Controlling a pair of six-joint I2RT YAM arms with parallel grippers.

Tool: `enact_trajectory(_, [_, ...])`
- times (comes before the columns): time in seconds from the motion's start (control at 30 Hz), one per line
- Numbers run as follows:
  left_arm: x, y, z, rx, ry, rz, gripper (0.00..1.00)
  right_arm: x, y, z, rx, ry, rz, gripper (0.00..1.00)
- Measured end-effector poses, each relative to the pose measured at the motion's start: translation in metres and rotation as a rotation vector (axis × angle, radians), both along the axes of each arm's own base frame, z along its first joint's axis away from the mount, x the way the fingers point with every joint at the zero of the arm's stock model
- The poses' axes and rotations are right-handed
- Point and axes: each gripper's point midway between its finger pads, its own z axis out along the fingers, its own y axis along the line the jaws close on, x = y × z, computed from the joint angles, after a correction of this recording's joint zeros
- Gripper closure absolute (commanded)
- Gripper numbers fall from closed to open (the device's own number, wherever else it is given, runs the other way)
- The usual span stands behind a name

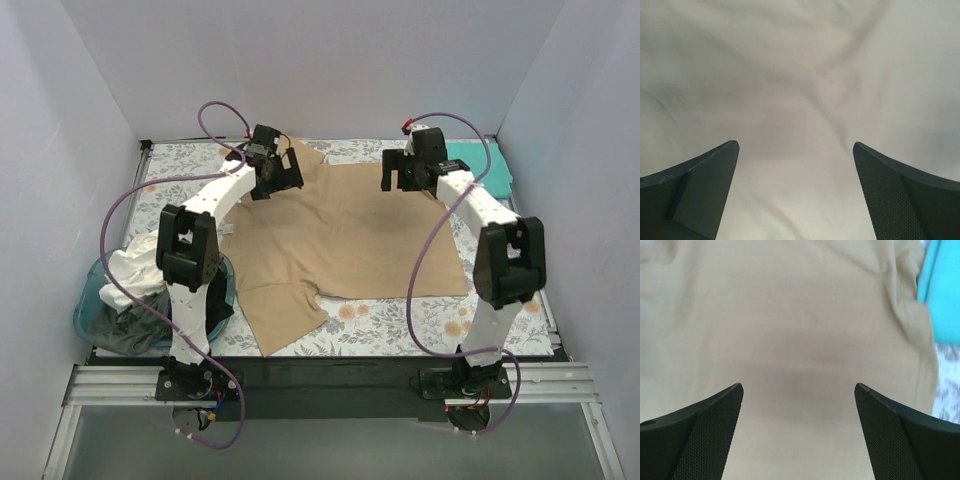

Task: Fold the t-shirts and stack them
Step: Flatten the tshirt out

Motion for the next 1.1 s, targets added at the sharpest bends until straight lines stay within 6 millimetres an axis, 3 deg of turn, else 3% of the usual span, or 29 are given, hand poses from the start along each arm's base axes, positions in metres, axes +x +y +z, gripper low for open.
enact_trajectory(0.1, [-0.066, -0.038, 0.027, -0.032, -0.040, -0.054, 0.02, -0.051, -0.012, 0.015, 0.026, -0.018, -0.042, 0.02])
enact_trajectory(0.2, [-0.140, -0.062, 0.037, -0.075, -0.047, -0.099, 0.02, -0.102, -0.032, 0.004, 0.047, -0.011, -0.114, 0.02])
enact_trajectory(0.27, [-0.183, -0.060, 0.028, -0.083, -0.028, -0.092, 0.02, -0.138, -0.046, -0.014, 0.050, 0.015, -0.159, 0.02])
enact_trajectory(0.33, [-0.231, -0.049, 0.006, -0.069, 0.029, -0.078, 0.02, -0.173, -0.059, -0.032, 0.051, 0.046, -0.204, 0.02])
enact_trajectory(0.43, [-0.287, -0.037, -0.021, -0.036, 0.114, -0.056, 0.02, -0.207, -0.070, -0.046, 0.069, 0.050, -0.257, 0.02])
enact_trajectory(0.53, [-0.339, -0.027, -0.037, -0.006, 0.179, -0.044, 0.02, -0.226, -0.075, -0.051, 0.102, 0.024, -0.294, 0.02])
enact_trajectory(0.63, [-0.368, -0.012, -0.044, -0.001, 0.225, 0.001, 0.02, -0.235, -0.077, -0.050, 0.134, -0.010, -0.312, 0.02])
enact_trajectory(0.83, [-0.403, 0.013, -0.060, 0.057, 0.305, 0.045, 0.07, -0.236, -0.079, -0.043, 0.168, -0.069, -0.335, 0.02])
enact_trajectory(1.1, [-0.416, 0.029, -0.071, 0.117, 0.346, 0.069, 0.29, -0.239, -0.082, -0.052, 0.153, -0.047, -0.346, 0.02])
